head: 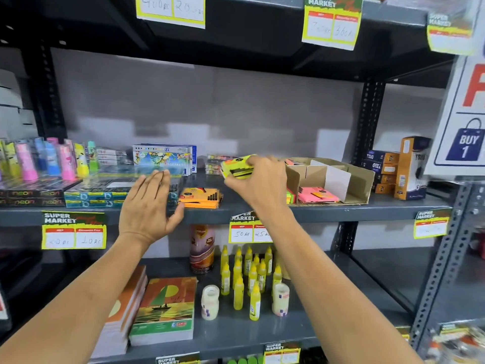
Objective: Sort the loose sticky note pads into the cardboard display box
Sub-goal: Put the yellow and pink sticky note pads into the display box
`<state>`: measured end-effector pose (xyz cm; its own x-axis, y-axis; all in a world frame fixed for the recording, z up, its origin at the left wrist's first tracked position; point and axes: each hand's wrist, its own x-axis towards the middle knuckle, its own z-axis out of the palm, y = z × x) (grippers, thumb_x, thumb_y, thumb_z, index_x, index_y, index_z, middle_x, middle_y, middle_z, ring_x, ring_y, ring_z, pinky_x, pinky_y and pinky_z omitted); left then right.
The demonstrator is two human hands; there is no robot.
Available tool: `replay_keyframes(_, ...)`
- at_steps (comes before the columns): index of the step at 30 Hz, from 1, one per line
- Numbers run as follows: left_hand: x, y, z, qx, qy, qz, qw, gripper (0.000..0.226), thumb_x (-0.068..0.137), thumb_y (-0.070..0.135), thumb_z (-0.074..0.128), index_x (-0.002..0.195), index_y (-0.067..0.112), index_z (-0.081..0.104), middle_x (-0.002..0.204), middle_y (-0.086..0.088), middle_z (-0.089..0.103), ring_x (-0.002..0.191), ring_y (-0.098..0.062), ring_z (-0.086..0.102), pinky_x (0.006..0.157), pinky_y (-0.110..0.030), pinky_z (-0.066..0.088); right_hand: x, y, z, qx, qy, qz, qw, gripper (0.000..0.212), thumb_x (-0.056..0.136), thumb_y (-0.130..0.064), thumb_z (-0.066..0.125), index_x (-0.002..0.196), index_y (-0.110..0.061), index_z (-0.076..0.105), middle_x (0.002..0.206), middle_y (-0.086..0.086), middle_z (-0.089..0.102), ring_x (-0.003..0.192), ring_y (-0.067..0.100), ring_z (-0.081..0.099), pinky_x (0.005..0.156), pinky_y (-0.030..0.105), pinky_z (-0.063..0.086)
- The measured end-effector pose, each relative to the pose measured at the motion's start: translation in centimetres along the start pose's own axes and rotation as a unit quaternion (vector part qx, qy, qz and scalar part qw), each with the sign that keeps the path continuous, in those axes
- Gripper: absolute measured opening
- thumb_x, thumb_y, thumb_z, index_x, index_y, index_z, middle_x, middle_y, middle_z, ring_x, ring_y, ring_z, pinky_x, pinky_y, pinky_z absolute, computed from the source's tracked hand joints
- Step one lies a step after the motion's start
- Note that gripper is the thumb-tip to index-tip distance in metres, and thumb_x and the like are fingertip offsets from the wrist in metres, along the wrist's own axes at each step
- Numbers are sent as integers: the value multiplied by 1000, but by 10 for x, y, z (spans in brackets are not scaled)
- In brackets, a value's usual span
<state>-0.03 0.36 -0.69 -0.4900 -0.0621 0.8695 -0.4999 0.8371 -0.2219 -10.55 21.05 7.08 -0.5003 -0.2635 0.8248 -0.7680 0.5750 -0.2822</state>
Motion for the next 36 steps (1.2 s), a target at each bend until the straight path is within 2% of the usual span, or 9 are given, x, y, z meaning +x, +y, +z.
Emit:
replay_keyframes(4,0,0,0,1,3,-2,1000,71,93,47,32,132,-9,51,127,-28,58,117,-40,57,109,-45,32,13,12,-27,42,58,7,997,44,70,-50,69,93,-12,75,87,9,72,90,29,60,81,36,40)
replay_keyframes(9,0,0,1,0,8,-1,1000,71,92,46,33,131,-10,52,125,-30,59,115,-41,58,110,-43,31,29,58,-50,46,112,66,991,60,69,-58,65,106,-12,73,98,10,73,99,29,61,88,35,40)
replay_keyframes(14,0,0,3,3,2,-5,1000,71,91,45,34,131,-11,52,126,-30,58,116,-41,57,109,-44,31,26,113,-57,16,79,136,987,55,69,-49,72,109,-12,72,101,13,72,101,31,61,91,34,40)
replay_keyframes(20,0,1,1,0,9,-3,1000,70,90,44,34,130,-11,52,125,-31,58,114,-42,58,109,-44,32,0,138,-44,-13,16,157,987,55,69,-44,78,109,-7,72,103,17,72,102,33,62,91,38,44)
replay_keyframes(26,1,0,3,1,17,-5,1000,70,91,45,34,130,-10,52,125,-31,59,114,-42,58,109,-45,32,-11,146,-33,-32,-23,149,988,58,69,-50,77,109,-9,72,99,16,72,97,31,63,77,34,49)
replay_keyframes(32,-1,0,6,-2,22,-1,1000,71,91,46,33,131,-10,52,126,-30,58,115,-41,57,108,-45,33,-19,149,-38,-30,-27,125,991,68,69,-64,72,112,-11,71,105,14,72,100,30,64,78,34,50)
replay_keyframes(34,-1,-1,7,-3,26,-2,1000,71,91,46,33,132,-9,51,126,-30,58,116,-41,56,109,-45,32,-23,148,-44,-44,-10,117,992,63,71,-64,70,113,-17,72,113,11,70,105,29,64,79,34,50)
replay_keyframes(36,-1,-1,7,-2,28,-2,1000,71,91,46,33,132,-9,51,126,-30,58,116,-41,56,109,-45,32,-27,147,-49,-64,2,109,992,48,77,-52,70,113,-20,71,121,8,67,110,30,61,81,37,50)
